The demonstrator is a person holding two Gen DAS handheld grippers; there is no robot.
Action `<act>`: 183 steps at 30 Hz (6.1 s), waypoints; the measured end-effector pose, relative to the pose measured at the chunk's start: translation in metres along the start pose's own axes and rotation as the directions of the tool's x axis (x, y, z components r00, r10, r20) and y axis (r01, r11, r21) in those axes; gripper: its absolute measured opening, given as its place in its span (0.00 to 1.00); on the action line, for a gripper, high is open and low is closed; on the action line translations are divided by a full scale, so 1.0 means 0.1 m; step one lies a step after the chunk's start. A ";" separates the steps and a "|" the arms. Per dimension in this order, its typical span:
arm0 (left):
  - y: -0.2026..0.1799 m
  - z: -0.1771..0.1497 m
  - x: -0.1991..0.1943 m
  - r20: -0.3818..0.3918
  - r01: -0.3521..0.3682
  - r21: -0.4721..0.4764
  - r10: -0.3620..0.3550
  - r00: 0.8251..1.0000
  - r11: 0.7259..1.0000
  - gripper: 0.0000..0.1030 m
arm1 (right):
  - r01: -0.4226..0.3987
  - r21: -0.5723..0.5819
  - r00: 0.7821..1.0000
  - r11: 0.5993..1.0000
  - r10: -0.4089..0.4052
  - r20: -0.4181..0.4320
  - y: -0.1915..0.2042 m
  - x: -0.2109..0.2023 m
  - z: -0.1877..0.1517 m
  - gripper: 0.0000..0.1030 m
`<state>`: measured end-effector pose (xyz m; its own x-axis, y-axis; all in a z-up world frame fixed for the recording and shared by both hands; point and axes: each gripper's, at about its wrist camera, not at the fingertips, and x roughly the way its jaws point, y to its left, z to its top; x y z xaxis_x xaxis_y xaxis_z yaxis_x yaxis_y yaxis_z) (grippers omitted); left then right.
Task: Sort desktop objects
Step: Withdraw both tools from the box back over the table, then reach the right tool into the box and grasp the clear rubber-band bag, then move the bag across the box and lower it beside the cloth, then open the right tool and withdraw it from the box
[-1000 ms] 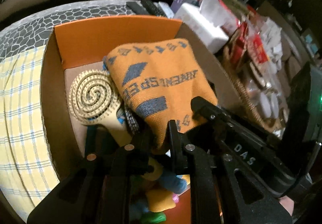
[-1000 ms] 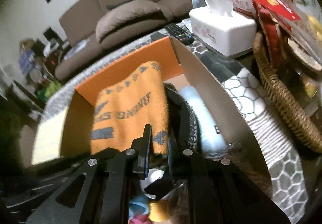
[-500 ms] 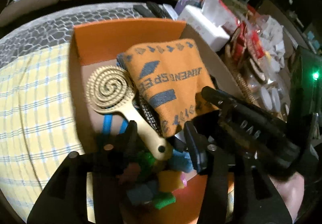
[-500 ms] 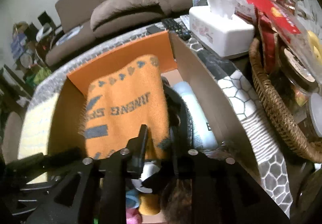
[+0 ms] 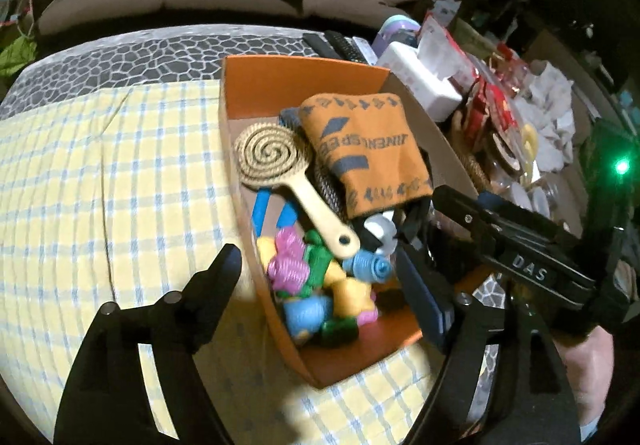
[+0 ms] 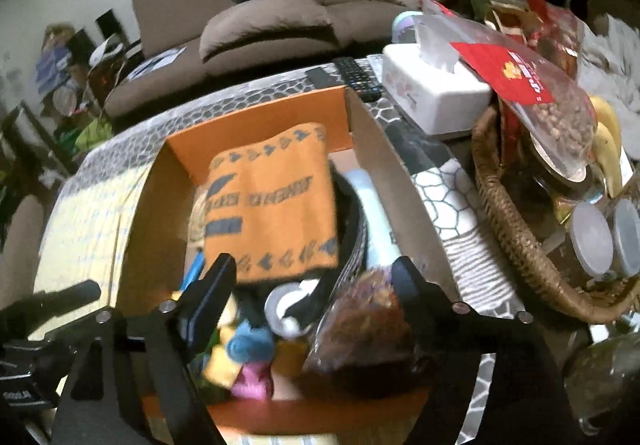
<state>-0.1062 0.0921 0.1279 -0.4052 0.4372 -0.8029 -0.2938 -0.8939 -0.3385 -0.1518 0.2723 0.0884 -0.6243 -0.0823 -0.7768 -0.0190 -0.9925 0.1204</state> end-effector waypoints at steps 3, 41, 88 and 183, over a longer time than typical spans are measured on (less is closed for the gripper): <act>-0.01 -0.13 -0.08 0.012 -0.020 0.002 0.020 1.000 1.000 0.85 | 0.011 -0.072 1.000 0.997 -0.011 0.008 0.11 -0.11 -0.07 0.89; 0.29 -1.30 -0.51 0.048 -0.170 -0.039 0.172 0.984 0.985 1.00 | -0.044 -0.022 0.997 0.999 0.045 0.055 -0.09 -0.76 -1.29 0.99; -0.25 -0.31 -0.01 0.101 -0.130 0.080 0.122 0.987 0.988 1.00 | 0.005 -0.094 0.995 0.996 0.005 0.102 -0.25 0.05 -0.29 0.90; 0.37 -0.58 -0.06 0.021 -0.037 -0.049 0.038 0.999 0.998 1.00 | -0.152 -0.285 0.985 0.946 0.123 -0.119 0.75 0.36 -0.42 0.35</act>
<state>-0.0644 0.0509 0.0917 -0.4340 0.4049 -0.8048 -0.2359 -0.9132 -0.3322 -0.1431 0.1908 0.0436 -0.5249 -0.2137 -0.8239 0.3000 -0.9523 0.0560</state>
